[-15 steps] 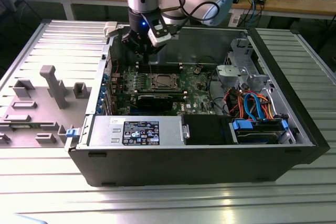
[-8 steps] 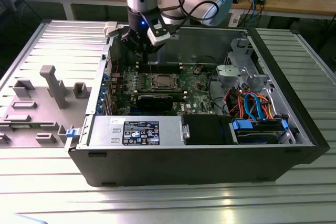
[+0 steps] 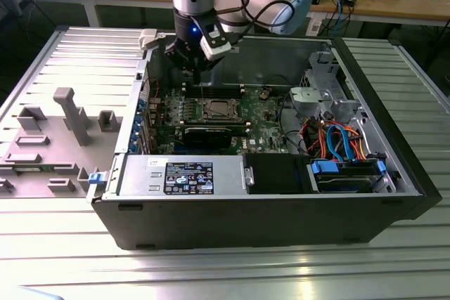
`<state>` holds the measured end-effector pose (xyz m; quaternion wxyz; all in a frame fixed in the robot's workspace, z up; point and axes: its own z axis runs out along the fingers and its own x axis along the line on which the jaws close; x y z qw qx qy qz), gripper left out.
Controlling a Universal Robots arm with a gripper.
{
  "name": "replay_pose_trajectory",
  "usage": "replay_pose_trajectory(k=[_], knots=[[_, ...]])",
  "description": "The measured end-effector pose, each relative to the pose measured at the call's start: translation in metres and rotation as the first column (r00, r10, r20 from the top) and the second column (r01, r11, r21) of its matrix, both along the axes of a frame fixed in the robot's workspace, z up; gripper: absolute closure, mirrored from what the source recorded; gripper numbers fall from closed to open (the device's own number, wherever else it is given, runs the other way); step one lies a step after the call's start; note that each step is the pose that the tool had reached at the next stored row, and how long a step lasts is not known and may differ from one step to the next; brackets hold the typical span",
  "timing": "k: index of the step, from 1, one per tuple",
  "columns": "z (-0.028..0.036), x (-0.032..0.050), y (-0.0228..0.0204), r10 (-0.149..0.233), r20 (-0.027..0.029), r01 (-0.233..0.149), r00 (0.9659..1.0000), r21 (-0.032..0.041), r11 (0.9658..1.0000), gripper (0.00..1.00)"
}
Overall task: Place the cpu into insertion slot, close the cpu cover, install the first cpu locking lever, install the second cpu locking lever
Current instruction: 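Install the first cpu locking lever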
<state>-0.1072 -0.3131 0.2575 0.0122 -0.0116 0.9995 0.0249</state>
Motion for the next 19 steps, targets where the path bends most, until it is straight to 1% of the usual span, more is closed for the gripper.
replay_pose_trajectory(k=[2, 7, 11, 19], knots=[[-0.0006, 0.0059, 0.0002, 0.001, 0.0000, -0.001, 1.0000, 0.0000, 1.0000, 0.89], [-0.0019, 0.0114, 0.0002, 0.001, 0.0001, -0.001, 1.0000, -0.0004, 1.0000, 0.89], [-0.0026, 0.0127, 0.0002, 0.001, 0.0000, -0.001, 1.0000, -0.0009, 1.0000, 0.89], [-0.0038, 0.0127, 0.0002, 0.006, 0.0000, -0.006, 1.0000, -0.0009, 1.0000, 0.89]])
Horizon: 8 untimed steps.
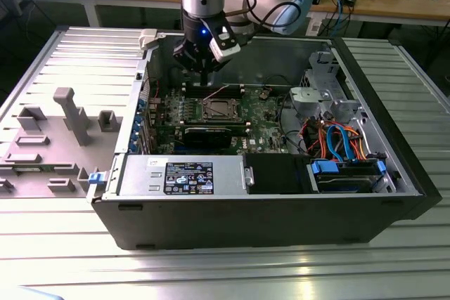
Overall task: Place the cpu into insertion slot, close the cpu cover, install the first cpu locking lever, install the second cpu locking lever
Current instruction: 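Install the first cpu locking lever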
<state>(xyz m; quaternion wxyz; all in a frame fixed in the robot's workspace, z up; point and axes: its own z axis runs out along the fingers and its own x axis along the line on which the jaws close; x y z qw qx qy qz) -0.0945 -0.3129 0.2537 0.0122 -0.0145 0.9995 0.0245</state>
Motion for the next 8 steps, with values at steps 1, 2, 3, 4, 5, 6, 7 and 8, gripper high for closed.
replay_pose_trajectory(k=[1, 2, 3, 4, 5, 6, 7, 8], knots=[[-0.0003, 0.0000, 0.0000, 0.002, 0.0001, -0.002, 1.0000, 0.0000, 1.0000, 0.89], [-0.0005, 0.0000, 0.0000, 0.003, 0.0001, -0.003, 1.0000, 0.0001, 1.0000, 0.89], [-0.0009, 0.0001, 0.0000, 0.003, 0.0002, -0.003, 1.0000, 0.0001, 1.0000, 0.89], [-0.0014, 0.0001, 0.0000, 0.004, 0.0001, -0.004, 1.0000, 0.0001, 1.0000, 0.89], [-0.0024, 0.0003, 0.0000, 0.004, 0.0001, -0.004, 1.0000, 0.0000, 1.0000, 0.89], [-0.0032, 0.0007, 0.0000, 0.004, 0.0002, -0.004, 1.0000, 0.0001, 1.0000, 0.89], [-0.0039, 0.0009, 0.0000, 0.004, 0.0000, -0.004, 1.0000, 0.0001, 1.0000, 0.89], [-0.0049, 0.0012, 0.0000, 0.004, 0.0001, -0.004, 1.0000, 0.0000, 1.0000, 0.89]])
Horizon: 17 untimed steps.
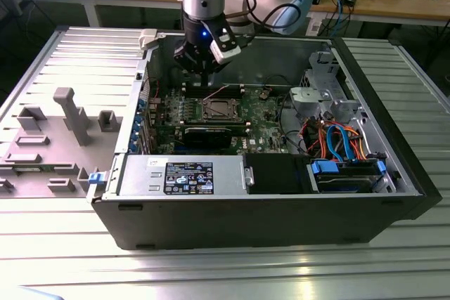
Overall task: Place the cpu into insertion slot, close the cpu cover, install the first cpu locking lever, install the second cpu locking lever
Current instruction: 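Install the first cpu locking lever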
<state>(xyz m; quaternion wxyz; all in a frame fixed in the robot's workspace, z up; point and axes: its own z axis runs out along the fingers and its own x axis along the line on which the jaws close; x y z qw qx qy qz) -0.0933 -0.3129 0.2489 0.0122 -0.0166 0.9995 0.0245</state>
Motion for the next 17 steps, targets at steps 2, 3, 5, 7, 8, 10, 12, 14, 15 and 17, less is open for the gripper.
replay_pose_trajectory(k=[2, 3, 5, 7, 8, 10, 12, 14, 15, 17], knots=[[-0.0013, 0.0009, 0.0000, 0.000, 0.0000, 0.000, 1.0000, 0.0000, 1.0000, 0.89], [-0.0018, 0.0014, 0.0000, 0.000, -0.0001, 0.000, 1.0000, -0.0001, 1.0000, 0.89], [-0.0027, 0.0029, 0.0000, 0.000, 0.0000, 0.000, 1.0000, 0.0000, 1.0000, 0.89], [-0.0034, 0.0040, 0.0000, 0.000, -0.0001, 0.000, 1.0000, -0.0001, 1.0000, 0.89], [-0.0035, 0.0044, 0.0000, 0.000, -0.0001, 0.000, 1.0000, -0.0001, 1.0000, 0.89], [-0.0040, 0.0048, 0.0000, 0.000, 0.0000, 0.000, 1.0000, -0.0001, 1.0000, 0.89], [-0.0044, 0.0048, 0.0000, 0.000, 0.0000, 0.000, 1.0000, 0.0000, 1.0000, 0.89], [-0.0044, 0.0048, 0.0000, 0.000, 0.0000, 0.000, 1.0000, 0.0000, 1.0000, 0.89], [-0.0044, 0.0048, 0.0000, 0.000, -0.0001, 0.000, 1.0000, -0.0001, 1.0000, 0.89], [-0.0044, 0.0048, 0.0000, 0.000, 0.0000, 0.000, 1.0000, -0.0001, 1.0000, 0.89]])
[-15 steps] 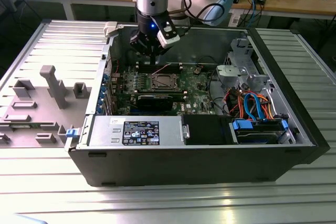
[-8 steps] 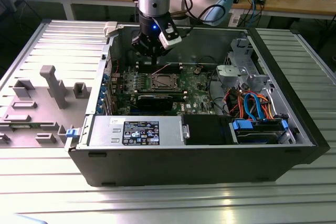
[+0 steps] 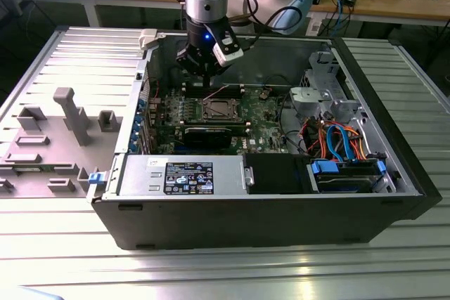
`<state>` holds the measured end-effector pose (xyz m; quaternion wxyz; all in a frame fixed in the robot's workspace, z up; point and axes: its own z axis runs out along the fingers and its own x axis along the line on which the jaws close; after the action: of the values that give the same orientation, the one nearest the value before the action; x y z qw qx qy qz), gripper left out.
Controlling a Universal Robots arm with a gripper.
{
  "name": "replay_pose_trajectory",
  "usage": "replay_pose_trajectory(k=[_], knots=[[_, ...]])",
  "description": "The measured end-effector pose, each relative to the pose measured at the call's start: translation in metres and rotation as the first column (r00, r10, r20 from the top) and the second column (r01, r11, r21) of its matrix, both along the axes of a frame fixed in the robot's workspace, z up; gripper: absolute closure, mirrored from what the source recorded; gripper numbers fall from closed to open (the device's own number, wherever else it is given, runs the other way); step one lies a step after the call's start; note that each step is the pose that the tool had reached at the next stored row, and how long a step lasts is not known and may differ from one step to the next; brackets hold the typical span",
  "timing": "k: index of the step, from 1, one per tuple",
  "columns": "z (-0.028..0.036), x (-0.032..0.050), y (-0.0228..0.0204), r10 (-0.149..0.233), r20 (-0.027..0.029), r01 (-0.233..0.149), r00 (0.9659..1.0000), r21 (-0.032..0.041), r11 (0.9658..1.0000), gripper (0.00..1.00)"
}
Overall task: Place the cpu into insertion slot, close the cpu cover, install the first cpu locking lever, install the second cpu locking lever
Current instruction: 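Install the first cpu locking lever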
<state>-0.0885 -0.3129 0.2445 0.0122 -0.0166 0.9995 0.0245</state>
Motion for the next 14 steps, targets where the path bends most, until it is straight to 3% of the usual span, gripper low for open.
replay_pose_trajectory(k=[5, 7, 9, 14], knots=[[0.0000, 0.0000, 0.0000, 0.000, 0.0000, 0.000, 1.0000, 0.0001, 1.0000, 0.89], [-0.0006, 0.0001, -0.0006, 0.000, 0.0002, 0.000, 1.0000, 0.0093, 1.0000, 0.89], [-0.0011, 0.0001, -0.0009, 0.000, 0.0002, 0.000, 1.0000, 0.0134, 0.9999, 0.89], [-0.0012, 0.0002, -0.0009, 0.000, -0.0001, 0.000, 1.0000, 0.0133, 0.9999, 0.89]])
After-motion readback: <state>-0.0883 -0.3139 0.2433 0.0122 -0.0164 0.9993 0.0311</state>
